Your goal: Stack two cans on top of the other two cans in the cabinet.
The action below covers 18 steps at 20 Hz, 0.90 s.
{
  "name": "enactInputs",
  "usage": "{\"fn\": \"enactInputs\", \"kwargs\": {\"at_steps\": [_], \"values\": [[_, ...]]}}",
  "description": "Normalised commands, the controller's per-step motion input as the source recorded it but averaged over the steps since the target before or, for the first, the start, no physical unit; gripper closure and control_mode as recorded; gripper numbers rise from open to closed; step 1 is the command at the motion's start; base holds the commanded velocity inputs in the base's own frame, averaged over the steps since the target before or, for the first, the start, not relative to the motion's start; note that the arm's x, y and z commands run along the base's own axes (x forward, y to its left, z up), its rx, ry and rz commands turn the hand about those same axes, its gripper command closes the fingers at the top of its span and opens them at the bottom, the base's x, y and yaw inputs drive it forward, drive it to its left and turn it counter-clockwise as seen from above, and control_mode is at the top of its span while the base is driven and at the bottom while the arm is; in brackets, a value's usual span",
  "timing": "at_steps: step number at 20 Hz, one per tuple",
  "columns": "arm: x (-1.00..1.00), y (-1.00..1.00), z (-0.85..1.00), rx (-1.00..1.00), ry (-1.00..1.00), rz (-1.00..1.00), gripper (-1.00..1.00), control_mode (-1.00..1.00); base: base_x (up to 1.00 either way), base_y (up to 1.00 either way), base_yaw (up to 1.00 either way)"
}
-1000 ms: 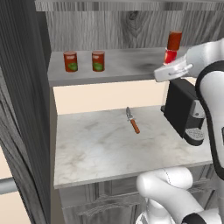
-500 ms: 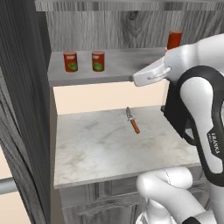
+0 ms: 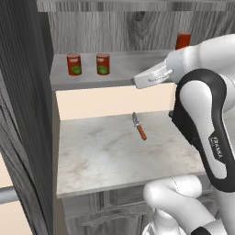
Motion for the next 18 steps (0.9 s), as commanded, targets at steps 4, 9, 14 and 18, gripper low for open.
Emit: {"fn": "enactInputs", "kwargs": {"at_steps": [4,9,14,18], "values": [[0.35,0.0,0.0,0.0,0.0,-0.12,-1.0,-1.0,0.0,0.0,0.0],[0.39,0.0,0.0,0.0,0.0,-0.2,-1.0,-1.0,0.0,0.0,0.0],[0.37,0.0,-0.02,0.0,0.0,-0.25,-1.0,-1.0,0.0,0.0,0.0],[0.21,0.03,-0.17,0.0,0.0,-0.27,-1.0,-1.0,0.0,0.0,0.0]]}}
